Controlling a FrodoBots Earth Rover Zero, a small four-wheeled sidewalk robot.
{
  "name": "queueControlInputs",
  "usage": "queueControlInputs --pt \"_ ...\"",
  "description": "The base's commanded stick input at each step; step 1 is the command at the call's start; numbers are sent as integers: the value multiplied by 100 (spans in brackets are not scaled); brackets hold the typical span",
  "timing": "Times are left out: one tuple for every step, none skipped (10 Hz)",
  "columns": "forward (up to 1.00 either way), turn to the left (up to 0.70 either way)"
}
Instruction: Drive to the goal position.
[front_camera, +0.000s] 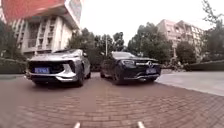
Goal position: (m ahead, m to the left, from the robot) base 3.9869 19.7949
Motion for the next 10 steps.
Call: queueControlInputs --pt "45 27" --pt "45 27" --pt "45 27" --pt "45 27" --pt "45 27" --pt "45 27" --pt "45 27" --pt "45 27" --pt "45 27" --pt "45 27"
